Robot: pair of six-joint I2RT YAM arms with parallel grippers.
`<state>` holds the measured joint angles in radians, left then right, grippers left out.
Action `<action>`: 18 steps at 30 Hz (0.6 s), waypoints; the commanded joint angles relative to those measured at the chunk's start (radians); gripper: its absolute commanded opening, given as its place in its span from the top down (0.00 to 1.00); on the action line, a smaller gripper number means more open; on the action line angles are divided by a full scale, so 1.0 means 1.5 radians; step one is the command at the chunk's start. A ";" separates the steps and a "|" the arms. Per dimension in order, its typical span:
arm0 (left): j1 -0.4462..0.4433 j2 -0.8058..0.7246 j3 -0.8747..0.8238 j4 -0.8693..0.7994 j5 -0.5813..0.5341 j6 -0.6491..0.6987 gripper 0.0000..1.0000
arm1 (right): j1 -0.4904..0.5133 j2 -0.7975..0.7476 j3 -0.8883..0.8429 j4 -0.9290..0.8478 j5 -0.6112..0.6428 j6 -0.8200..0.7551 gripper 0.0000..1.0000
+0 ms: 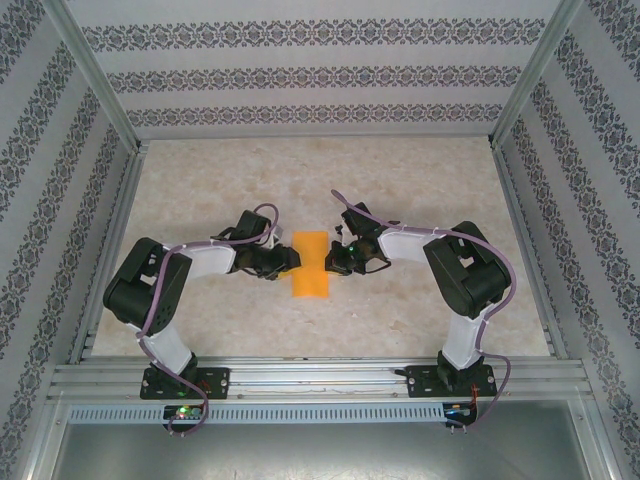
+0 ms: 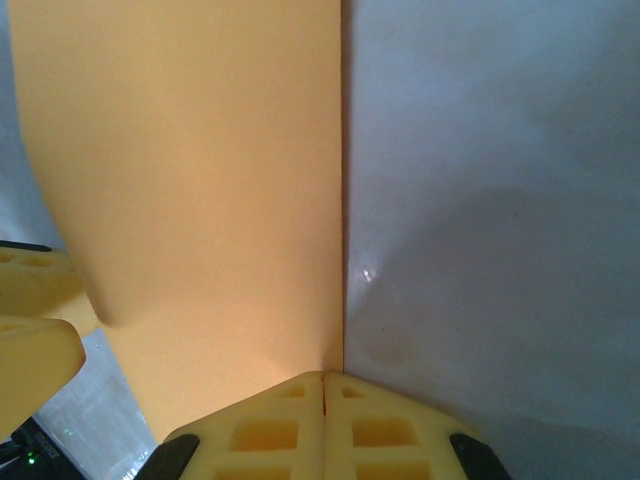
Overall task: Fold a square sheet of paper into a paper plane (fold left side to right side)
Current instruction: Third fold the triangle at the center of the table.
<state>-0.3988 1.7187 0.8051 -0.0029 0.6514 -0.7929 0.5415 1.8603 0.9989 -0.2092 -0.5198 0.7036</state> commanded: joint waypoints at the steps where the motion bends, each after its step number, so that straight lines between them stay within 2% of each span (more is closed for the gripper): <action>1: 0.007 0.015 0.024 0.028 0.013 -0.001 0.61 | 0.007 0.020 -0.003 -0.044 0.030 -0.012 1.00; 9: 0.006 0.034 0.044 0.027 0.021 0.012 0.60 | 0.007 0.021 -0.003 -0.045 0.031 -0.014 1.00; 18: 0.007 0.025 0.049 -0.043 -0.017 0.051 0.60 | 0.007 0.020 0.002 -0.047 0.033 -0.016 1.00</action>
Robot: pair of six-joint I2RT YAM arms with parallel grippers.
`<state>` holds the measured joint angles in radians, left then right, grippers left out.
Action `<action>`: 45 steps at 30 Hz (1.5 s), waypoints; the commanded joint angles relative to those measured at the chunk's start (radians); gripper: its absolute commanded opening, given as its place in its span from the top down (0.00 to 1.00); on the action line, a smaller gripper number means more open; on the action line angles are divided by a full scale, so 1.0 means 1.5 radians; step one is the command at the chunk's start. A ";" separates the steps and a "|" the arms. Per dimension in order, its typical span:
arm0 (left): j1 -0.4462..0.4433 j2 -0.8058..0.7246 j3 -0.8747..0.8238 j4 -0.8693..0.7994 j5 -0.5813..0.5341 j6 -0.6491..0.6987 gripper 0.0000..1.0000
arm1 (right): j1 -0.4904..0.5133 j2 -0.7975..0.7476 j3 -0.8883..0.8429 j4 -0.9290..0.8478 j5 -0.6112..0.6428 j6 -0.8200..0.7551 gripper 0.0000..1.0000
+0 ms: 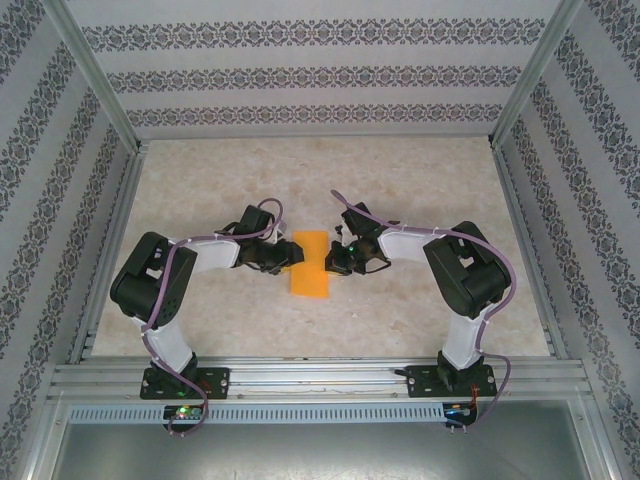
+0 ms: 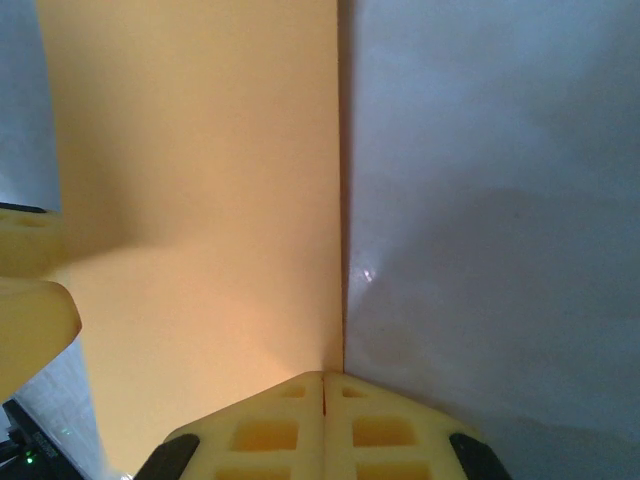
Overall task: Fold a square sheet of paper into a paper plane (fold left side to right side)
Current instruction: Third fold the triangle at the center of the table.
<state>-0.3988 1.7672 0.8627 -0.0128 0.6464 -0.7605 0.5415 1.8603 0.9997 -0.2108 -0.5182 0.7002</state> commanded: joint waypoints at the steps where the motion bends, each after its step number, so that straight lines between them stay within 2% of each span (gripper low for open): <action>1: 0.007 -0.008 0.009 -0.032 -0.013 0.030 0.60 | 0.007 0.021 0.003 -0.046 0.031 -0.014 1.00; 8: 0.008 0.010 0.021 -0.003 0.013 0.025 0.59 | 0.005 0.025 0.007 -0.051 0.031 -0.019 1.00; 13: 0.009 0.009 0.013 -0.009 0.006 0.020 0.68 | 0.003 0.018 0.007 -0.050 0.037 -0.019 1.00; 18: 0.008 0.002 0.004 -0.004 0.006 0.009 0.83 | 0.001 0.010 0.016 -0.044 0.038 -0.026 0.96; 22: 0.008 -0.005 0.003 -0.001 0.013 -0.010 0.97 | -0.003 -0.005 0.032 -0.044 0.044 -0.047 0.85; 24: 0.007 -0.006 0.006 -0.003 0.016 -0.029 1.00 | -0.006 -0.016 0.040 -0.043 0.050 -0.059 0.80; 29: 0.001 -0.012 0.015 -0.025 0.020 -0.071 1.00 | -0.004 -0.085 0.035 -0.037 0.101 -0.112 0.61; 34: 0.000 -0.013 0.028 -0.067 0.032 -0.087 1.00 | 0.020 -0.207 -0.035 -0.023 0.196 -0.188 0.38; 39: 0.000 -0.009 0.041 -0.110 0.044 -0.076 1.00 | 0.088 -0.320 -0.114 -0.019 0.305 -0.251 0.26; 45: 0.000 0.001 0.063 -0.152 0.049 -0.070 1.00 | 0.217 -0.394 -0.208 0.032 0.429 -0.314 0.17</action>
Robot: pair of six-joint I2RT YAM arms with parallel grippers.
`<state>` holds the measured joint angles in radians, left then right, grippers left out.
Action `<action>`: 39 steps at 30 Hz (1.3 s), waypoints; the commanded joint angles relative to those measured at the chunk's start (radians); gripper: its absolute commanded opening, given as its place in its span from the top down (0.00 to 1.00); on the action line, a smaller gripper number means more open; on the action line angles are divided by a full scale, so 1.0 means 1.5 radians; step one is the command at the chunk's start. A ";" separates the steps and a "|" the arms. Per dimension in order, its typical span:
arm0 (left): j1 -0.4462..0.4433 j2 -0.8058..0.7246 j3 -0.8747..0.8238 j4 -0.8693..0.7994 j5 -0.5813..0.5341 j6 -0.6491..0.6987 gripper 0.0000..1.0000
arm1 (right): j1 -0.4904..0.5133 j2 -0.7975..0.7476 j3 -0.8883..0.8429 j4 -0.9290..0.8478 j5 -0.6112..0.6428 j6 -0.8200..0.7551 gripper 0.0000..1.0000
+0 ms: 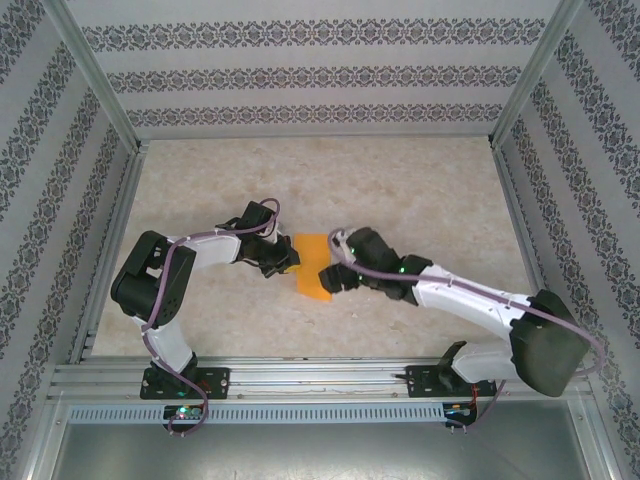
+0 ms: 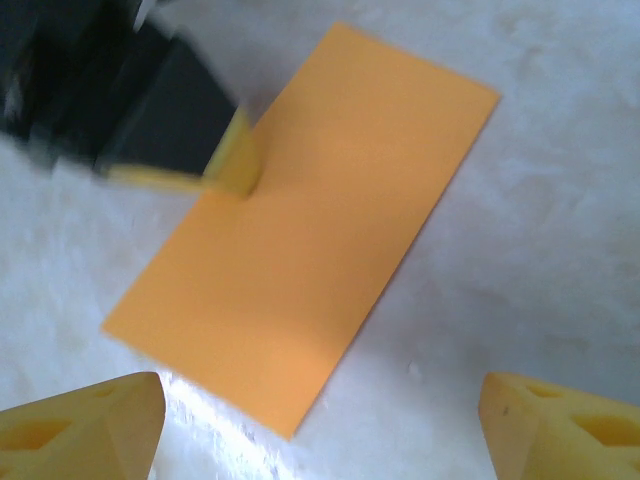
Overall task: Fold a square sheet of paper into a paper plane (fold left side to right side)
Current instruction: Third fold the triangle at the center of the table.
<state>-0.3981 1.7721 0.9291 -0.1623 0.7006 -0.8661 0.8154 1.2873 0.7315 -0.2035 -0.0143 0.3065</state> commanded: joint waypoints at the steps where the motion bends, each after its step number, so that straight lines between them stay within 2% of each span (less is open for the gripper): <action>1: -0.001 -0.001 0.021 -0.055 0.012 0.001 1.00 | 0.056 -0.010 -0.036 0.035 0.109 -0.062 0.17; 8: -0.002 -0.001 0.025 -0.058 0.009 -0.002 1.00 | 0.195 0.070 -0.021 0.064 0.215 -0.182 0.15; 12: -0.003 0.001 0.022 -0.048 0.010 -0.011 1.00 | 0.212 0.134 0.019 0.063 0.233 -0.195 0.16; 17: -0.006 0.007 0.023 -0.043 0.010 -0.015 1.00 | 0.214 0.199 0.076 0.061 0.239 -0.189 0.23; 24: -0.009 0.013 0.028 -0.040 0.011 -0.018 1.00 | 0.213 0.260 0.130 0.060 0.236 -0.185 0.41; 34: -0.009 0.017 0.029 -0.037 0.009 -0.019 1.00 | 0.213 0.261 0.123 0.045 0.205 -0.166 0.76; 37: -0.009 0.015 0.029 -0.036 0.008 -0.019 0.96 | 0.214 0.257 0.116 0.044 0.198 -0.156 0.92; 39: -0.008 0.008 0.029 -0.038 0.000 -0.013 0.87 | 0.212 0.253 0.113 0.042 0.195 -0.146 1.00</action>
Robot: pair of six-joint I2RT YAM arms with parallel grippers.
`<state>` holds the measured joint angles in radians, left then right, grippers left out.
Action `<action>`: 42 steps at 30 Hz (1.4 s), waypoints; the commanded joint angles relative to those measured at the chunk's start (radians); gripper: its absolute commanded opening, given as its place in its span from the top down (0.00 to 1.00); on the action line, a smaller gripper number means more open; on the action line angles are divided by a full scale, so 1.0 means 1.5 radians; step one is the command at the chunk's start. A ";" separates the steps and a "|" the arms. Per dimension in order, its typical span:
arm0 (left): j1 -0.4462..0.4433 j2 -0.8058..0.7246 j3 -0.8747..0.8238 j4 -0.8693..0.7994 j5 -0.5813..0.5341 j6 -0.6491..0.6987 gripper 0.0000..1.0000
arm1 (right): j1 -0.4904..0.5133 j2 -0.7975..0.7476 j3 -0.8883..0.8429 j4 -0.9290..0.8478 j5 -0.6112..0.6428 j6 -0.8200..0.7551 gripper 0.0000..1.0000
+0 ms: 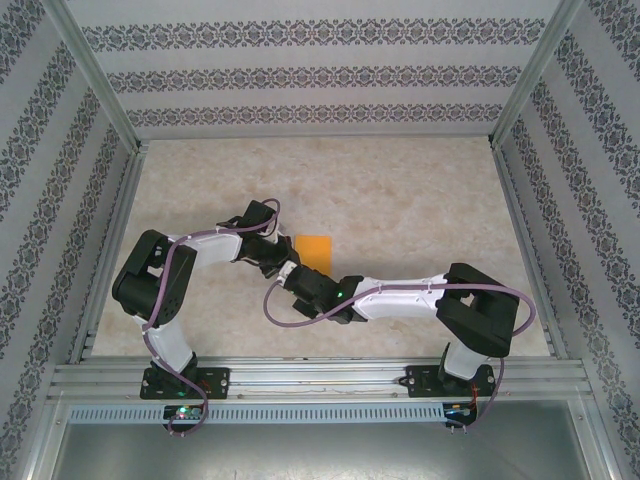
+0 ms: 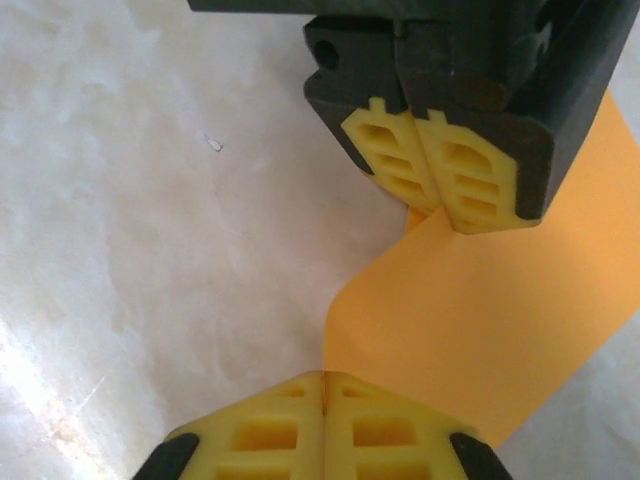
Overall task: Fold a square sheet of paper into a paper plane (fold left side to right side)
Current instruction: Third fold the triangle at the center of the table.
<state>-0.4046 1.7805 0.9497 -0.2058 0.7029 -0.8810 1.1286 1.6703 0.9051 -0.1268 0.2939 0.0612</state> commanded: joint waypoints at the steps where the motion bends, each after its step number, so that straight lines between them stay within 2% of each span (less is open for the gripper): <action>1: -0.002 -0.006 0.013 -0.013 -0.014 0.001 0.83 | 0.001 -0.006 -0.006 -0.010 -0.016 0.023 1.00; 5: 0.023 -0.043 0.000 -0.001 -0.024 0.003 0.66 | -0.021 -0.025 -0.026 -0.003 -0.064 0.055 1.00; 11: 0.055 -0.073 0.017 -0.041 -0.041 0.060 0.63 | -0.067 -0.049 -0.055 0.017 -0.183 0.084 1.00; 17: 0.054 -0.024 0.046 0.009 0.012 0.069 0.77 | -0.117 -0.046 -0.065 0.035 -0.295 0.110 1.00; 23: 0.028 0.057 0.097 0.012 0.038 0.089 0.83 | -0.136 -0.036 -0.064 0.043 -0.337 0.124 1.00; 34: 0.002 0.138 0.130 -0.039 -0.003 0.154 0.90 | -0.169 -0.036 -0.073 0.045 -0.407 0.172 1.00; 42: -0.004 0.149 0.118 -0.066 -0.039 0.186 0.95 | -0.220 -0.012 -0.089 0.078 -0.496 0.262 1.00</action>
<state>-0.3977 1.9774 1.1351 -0.2260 0.7033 -0.6514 0.8211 1.6283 0.7914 -0.0471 -0.3706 0.3779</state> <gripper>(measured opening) 0.062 0.046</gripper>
